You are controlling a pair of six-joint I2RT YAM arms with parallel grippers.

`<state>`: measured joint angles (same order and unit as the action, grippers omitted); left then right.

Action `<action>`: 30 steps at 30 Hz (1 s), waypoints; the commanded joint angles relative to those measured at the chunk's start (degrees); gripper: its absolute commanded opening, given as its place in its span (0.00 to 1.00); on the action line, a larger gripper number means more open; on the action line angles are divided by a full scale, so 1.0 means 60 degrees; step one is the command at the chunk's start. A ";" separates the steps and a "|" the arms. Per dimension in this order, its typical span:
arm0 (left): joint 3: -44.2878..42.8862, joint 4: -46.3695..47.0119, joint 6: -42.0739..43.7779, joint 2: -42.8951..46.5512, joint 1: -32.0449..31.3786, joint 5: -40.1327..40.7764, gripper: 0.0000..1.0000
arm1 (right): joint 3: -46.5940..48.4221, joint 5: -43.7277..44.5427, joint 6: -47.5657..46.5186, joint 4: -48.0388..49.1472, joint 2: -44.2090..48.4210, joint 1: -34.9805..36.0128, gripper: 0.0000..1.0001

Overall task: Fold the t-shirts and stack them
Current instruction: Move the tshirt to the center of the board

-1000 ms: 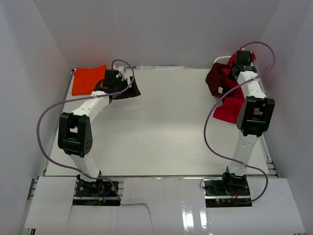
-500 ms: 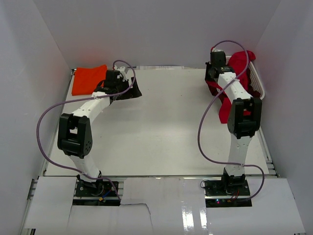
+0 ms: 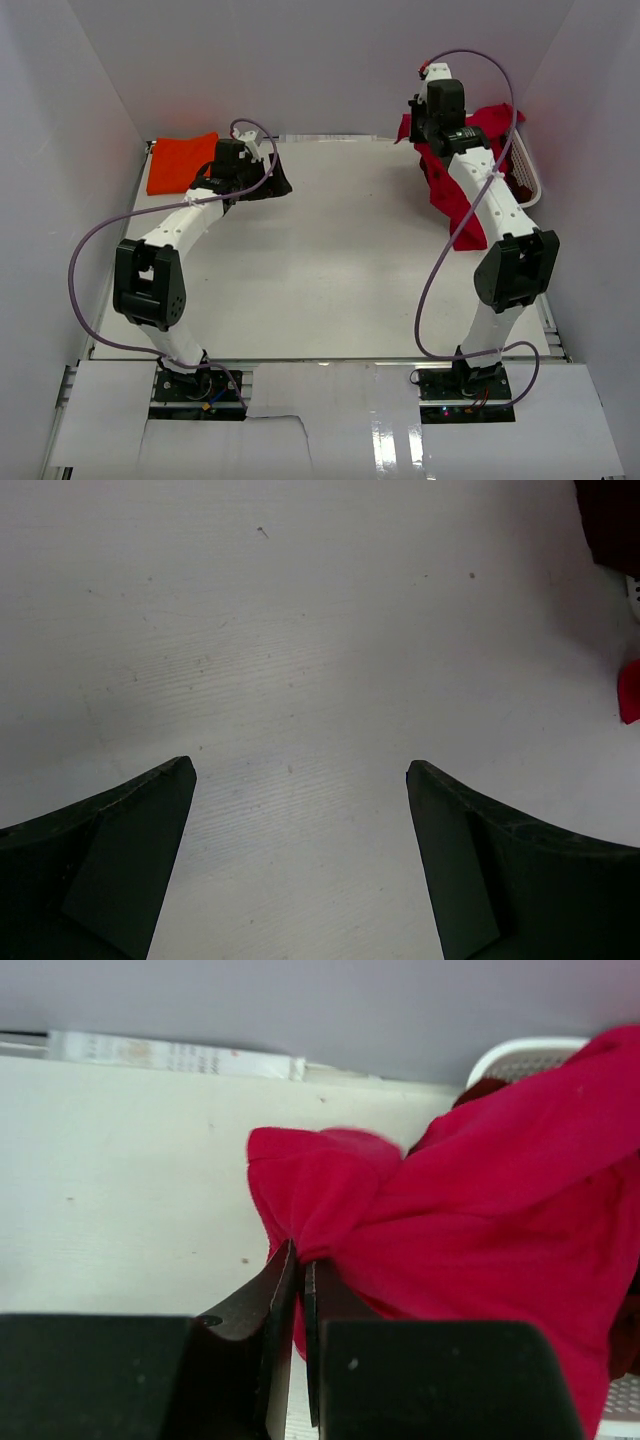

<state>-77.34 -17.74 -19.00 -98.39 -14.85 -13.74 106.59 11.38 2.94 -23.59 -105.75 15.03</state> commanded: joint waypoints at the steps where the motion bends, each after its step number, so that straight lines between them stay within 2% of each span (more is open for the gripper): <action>1: -0.0103 -0.0076 -0.0085 0.0724 -0.0059 0.0034 0.98 | 0.0517 -0.0109 -0.0387 0.0475 0.1042 0.0395 0.08; 6: 0.0058 -0.0164 -0.0070 0.1119 -0.0074 0.0078 0.98 | 0.0430 -0.0255 -0.0767 0.0548 0.2066 0.0746 0.08; 10: 0.0204 -0.0325 -0.0055 0.1412 -0.0074 0.0180 0.98 | -0.0375 -0.0738 -0.0885 0.1251 0.3224 0.0967 0.08; 14: 0.0380 -0.0413 -0.0070 0.1749 -0.0074 0.0253 0.98 | -0.0231 -0.1279 -0.0696 0.0888 0.4001 0.1172 0.08; 21: 0.0497 -0.0574 -0.0187 0.2233 -0.0074 0.0371 0.98 | 0.0604 -0.3066 -0.0153 -0.0227 0.4368 0.1874 0.08; 30: 0.0878 -0.0720 -0.0246 0.3169 -0.0074 0.0721 0.98 | -0.0170 -0.4941 0.1120 -0.0156 0.5188 0.2534 0.08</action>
<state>-72.82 -21.17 -20.05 -84.05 -15.14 -11.16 106.50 -11.35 5.41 -27.97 -78.61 29.12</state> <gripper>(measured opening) 0.979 0.086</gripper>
